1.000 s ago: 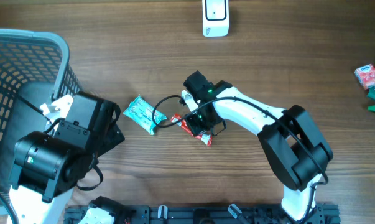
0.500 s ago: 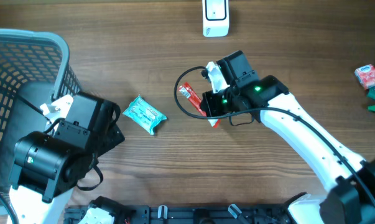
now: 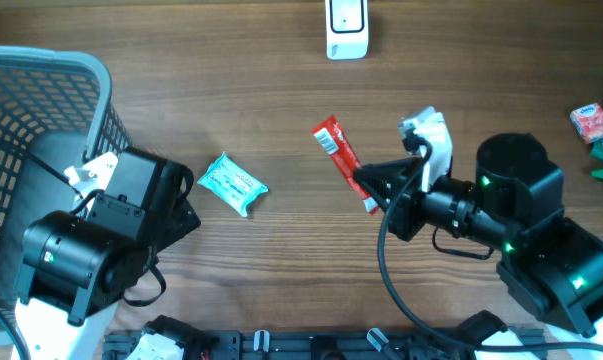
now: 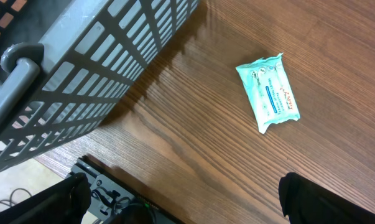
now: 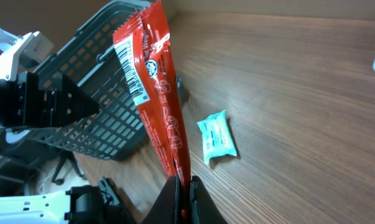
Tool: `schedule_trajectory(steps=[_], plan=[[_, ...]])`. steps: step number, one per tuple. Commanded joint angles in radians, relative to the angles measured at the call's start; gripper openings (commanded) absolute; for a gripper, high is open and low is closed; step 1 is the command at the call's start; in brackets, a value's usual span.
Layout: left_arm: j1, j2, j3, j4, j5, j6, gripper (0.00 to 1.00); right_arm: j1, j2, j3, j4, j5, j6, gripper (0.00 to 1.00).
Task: Scan the item barcode
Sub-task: 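Lift the red tube past the scanner and drop it right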
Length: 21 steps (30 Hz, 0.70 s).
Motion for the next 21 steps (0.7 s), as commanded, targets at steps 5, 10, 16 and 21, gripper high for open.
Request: schedule_trajectory(steps=[5, 10, 16, 21], plan=[[-0.002, -0.002, 0.003, 0.0, -0.013, 0.013, 1.0, 0.002, 0.152, -0.01, 0.088, 0.488, -0.127, 0.05], [-0.002, -0.002, 0.003, 0.0, -0.013, 0.013, 1.0, 0.001, 0.469, -0.01, 0.431, 0.762, -0.447, 0.05], [-0.002, -0.002, 0.003, 0.0, -0.013, 0.013, 1.0, -0.029, 0.824, -0.009, 0.95, 0.895, -0.835, 0.05], [-0.002, -0.002, 0.003, 0.0, -0.013, 0.013, 1.0, -0.112, 1.044, 0.019, 1.354, 0.864, -1.15, 0.05]])
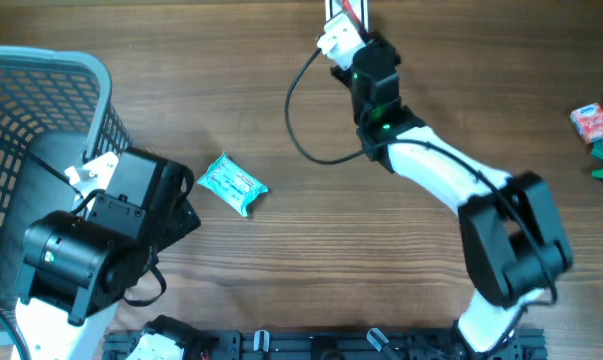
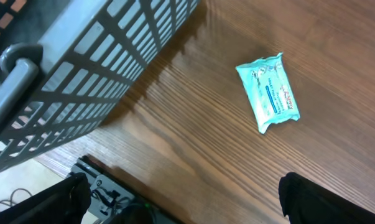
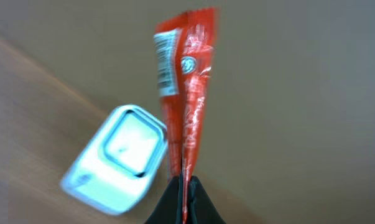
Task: Scan the item barcode
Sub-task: 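Lift the red tube past the scanner and drop it right, then bring the right gripper back toward the scanner area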
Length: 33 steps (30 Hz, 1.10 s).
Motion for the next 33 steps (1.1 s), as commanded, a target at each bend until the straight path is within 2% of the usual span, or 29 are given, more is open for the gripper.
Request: schedule_trajectory(steps=[1, 4, 7, 9, 14, 18, 21, 23, 26, 28, 29, 31, 33], plan=[[0.0, -0.003, 0.002, 0.0, -0.013, 0.012, 1.0, -0.042, 0.104, 0.054, 0.069, -0.022, -0.229, 0.05], [0.0, -0.003, 0.003, 0.0, -0.013, 0.012, 1.0, -0.077, 0.195, 0.153, 0.065, -0.063, -0.255, 0.05], [0.0, -0.003, 0.003, 0.0, -0.013, 0.012, 1.0, -0.083, 0.291, 0.21, 0.057, -0.077, -0.431, 0.05], [0.0, -0.003, 0.002, 0.0, -0.013, 0.012, 1.0, -0.084, 0.343, 0.211, 0.061, -0.057, -0.497, 0.05], [0.0, -0.003, 0.002, 0.0, -0.013, 0.012, 1.0, -0.083, 0.363, 0.213, 0.064, -0.052, -0.504, 0.05], [0.0, -0.003, 0.003, 0.0, -0.013, 0.012, 1.0, -0.084, 0.362, 0.252, 0.064, 0.053, -0.508, 0.04], [0.0, -0.003, 0.003, 0.0, -0.014, 0.012, 1.0, -0.123, 0.294, 0.277, 0.057, 0.126, -0.501, 0.04], [0.0, -0.003, 0.003, 0.0, -0.013, 0.012, 1.0, -0.195, 0.208, 0.277, -0.016, 0.181, -0.407, 0.04], [0.0, -0.003, 0.003, 0.0, -0.013, 0.012, 1.0, -0.385, 0.085, 0.277, -0.343, 0.194, -0.177, 0.04], [0.0, -0.003, 0.003, 0.0, -0.013, 0.012, 1.0, -0.529, 0.075, 0.277, -0.499, 0.193, -0.053, 0.04], [0.0, -0.003, 0.003, 0.0, -0.013, 0.012, 1.0, -0.602, 0.08, 0.275, -0.597, 0.156, 0.024, 0.04], [0.0, -0.003, 0.003, 0.0, -0.014, 0.012, 1.0, -0.726, 0.082, 0.26, -0.775, -0.06, 0.167, 0.05], [0.0, -0.003, 0.003, 0.0, -0.013, 0.012, 1.0, -0.797, 0.083, 0.246, -0.808, -0.118, 0.262, 0.05]])
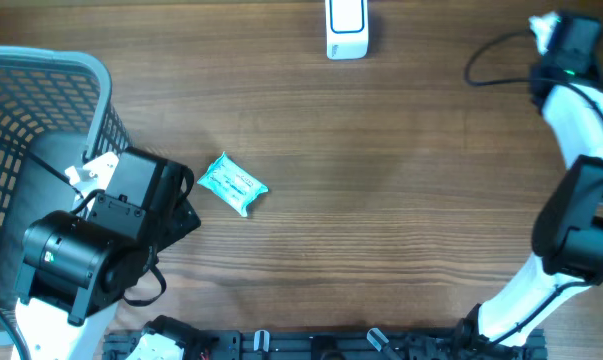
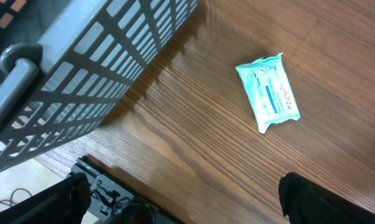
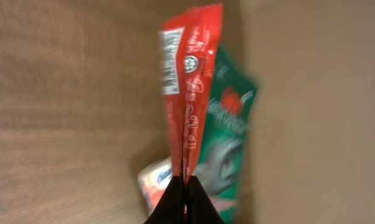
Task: Scan the item barcode
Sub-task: 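Bring the right gripper back toward the scanner area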
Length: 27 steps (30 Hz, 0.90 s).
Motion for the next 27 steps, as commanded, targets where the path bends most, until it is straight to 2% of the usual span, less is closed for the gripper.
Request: schedule_trajectory(steps=[1, 3, 4, 5, 6, 8, 10, 12, 13, 15, 17, 20, 22, 24, 25, 27], plan=[[0.0, -0.003, 0.003, -0.001, -0.013, 0.012, 1.0, -0.073, 0.008, -0.023, -0.017, -0.157, 0.232, 0.05], [0.0, -0.003, 0.003, -0.001, -0.013, 0.012, 1.0, -0.122, 0.008, -0.025, -0.042, -0.207, 0.252, 0.08], [0.0, -0.003, 0.003, -0.001, -0.013, 0.012, 1.0, -0.127, 0.008, -0.025, -0.058, -0.225, 0.259, 0.2], [0.0, -0.003, 0.002, -0.001, -0.013, 0.012, 1.0, -0.126, 0.007, -0.025, -0.062, -0.227, 0.296, 0.44], [0.0, -0.003, 0.003, -0.001, -0.013, 0.012, 1.0, -0.124, 0.003, -0.025, -0.065, -0.227, 0.339, 0.52], [0.0, -0.003, 0.003, -0.001, -0.013, 0.012, 1.0, -0.119, -0.015, -0.021, -0.095, -0.227, 0.434, 0.83], [0.0, -0.003, 0.003, -0.001, -0.013, 0.012, 1.0, -0.102, -0.061, -0.019, -0.139, -0.328, 0.539, 0.86], [0.0, -0.003, 0.003, -0.001, -0.013, 0.012, 1.0, -0.069, -0.114, -0.019, -0.188, -0.573, 0.629, 0.95], [0.0, -0.003, 0.003, -0.001, -0.013, 0.012, 1.0, -0.034, -0.144, -0.019, -0.207, -0.788, 0.71, 1.0], [0.0, -0.003, 0.003, -0.001, -0.013, 0.012, 1.0, 0.06, -0.155, -0.02, -0.225, -1.131, 0.87, 1.0], [0.0, -0.003, 0.003, -0.001, -0.013, 0.012, 1.0, 0.183, -0.146, -0.031, -0.261, -1.234, 0.936, 1.0], [0.0, -0.003, 0.002, -0.001, -0.013, 0.012, 1.0, 0.445, -0.126, -0.065, -0.262, -1.225, 1.064, 1.0], [0.0, -0.003, 0.003, -0.001, -0.013, 0.012, 1.0, 0.645, -0.092, -0.066, -0.203, -1.205, 1.182, 1.0], [0.0, -0.003, 0.003, -0.001, -0.013, 0.012, 1.0, 0.773, -0.068, -0.066, -0.17, -1.09, 1.22, 0.98], [0.0, -0.003, 0.003, -0.001, -0.013, 0.012, 1.0, 0.83, -0.058, -0.066, -0.167, -1.035, 1.229, 0.9], [0.0, -0.003, 0.003, -0.001, -0.013, 0.012, 1.0, 0.932, -0.028, -0.066, -0.179, -0.922, 1.396, 0.78]])
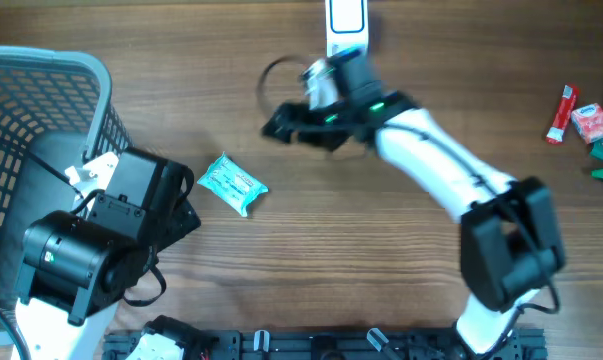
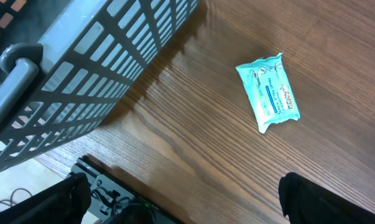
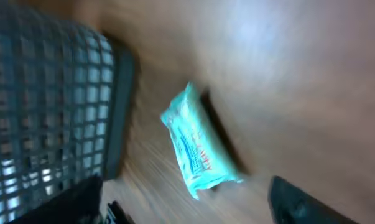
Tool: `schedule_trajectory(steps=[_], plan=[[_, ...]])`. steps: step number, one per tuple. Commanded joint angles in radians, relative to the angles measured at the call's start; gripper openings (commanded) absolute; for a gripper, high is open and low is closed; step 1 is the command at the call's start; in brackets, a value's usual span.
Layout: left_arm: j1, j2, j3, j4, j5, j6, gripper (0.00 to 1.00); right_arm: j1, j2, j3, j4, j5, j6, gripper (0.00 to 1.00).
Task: Scan the item barcode
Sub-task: 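Bring the right gripper back toward the scanner area, then lower the right gripper and grasp the teal wipes pack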
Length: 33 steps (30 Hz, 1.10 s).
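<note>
A teal wipes packet (image 1: pixel 233 184) lies flat on the wood left of centre; it also shows as the teal packet (image 2: pixel 268 93) and, blurred, (image 3: pixel 196 149). My right gripper (image 1: pixel 281 125) reaches over from the right and hangs open and empty just up and right of it; in its own view the right gripper (image 3: pixel 187 205) has its fingers wide apart. The red stick packet (image 1: pixel 560 113) lies at the far right. The white scanner (image 1: pixel 345 20) stands at the top edge. My left gripper (image 2: pixel 187 208) is open and empty near the basket.
A grey slatted basket (image 1: pixel 31 110) fills the left side, its wall (image 2: pixel 81 62) close to my left wrist. A small pile of packets (image 1: pixel 596 125) lies at the right edge beside the red one. The right arm's cable (image 1: pixel 281 75) loops near the scanner.
My right gripper was shut on the red packet over the pile at the far right. Now it is open and empty near the teal packet, and the red packet lies by the pile. The left arm is unchanged.
My right gripper first held the red packet over mid-table, barcode showing. Then it held it up at the scanner. Then it had it at the far right over the pile. Now the red packet lies there and the open gripper is by the teal packet.
</note>
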Motion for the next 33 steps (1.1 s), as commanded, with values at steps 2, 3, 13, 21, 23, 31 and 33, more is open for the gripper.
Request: schedule_trajectory(steps=[2, 3, 13, 21, 23, 31, 33], plan=[[0.0, -0.003, 0.003, 0.0, -0.013, 0.012, 1.0, 0.177, 0.071, -0.01, -0.032, 0.254, 0.451, 0.77], [0.0, -0.003, 0.003, 0.0, -0.013, 0.012, 1.0, 0.206, 0.082, -0.01, -0.03, 0.264, 0.55, 0.77], [0.0, -0.003, 0.003, 0.0, -0.013, 0.012, 1.0, 0.3, 0.227, -0.011, -0.023, 0.417, 0.762, 0.61], [0.0, -0.003, 0.003, 0.0, -0.013, 0.012, 1.0, 0.258, 0.225, -0.011, -0.024, 0.355, 0.606, 0.04], [0.0, -0.003, 0.003, 0.0, -0.013, 0.012, 1.0, 0.185, 0.163, -0.011, -0.163, 0.276, 0.604, 0.04], [0.0, -0.003, 0.003, 0.0, -0.013, 0.012, 1.0, -0.073, -0.059, -0.011, -0.454, 0.302, 0.125, 0.67], [0.0, -0.003, 0.002, 0.0, -0.013, 0.012, 1.0, -0.072, -0.059, -0.011, -0.464, 0.305, 0.03, 0.76]])
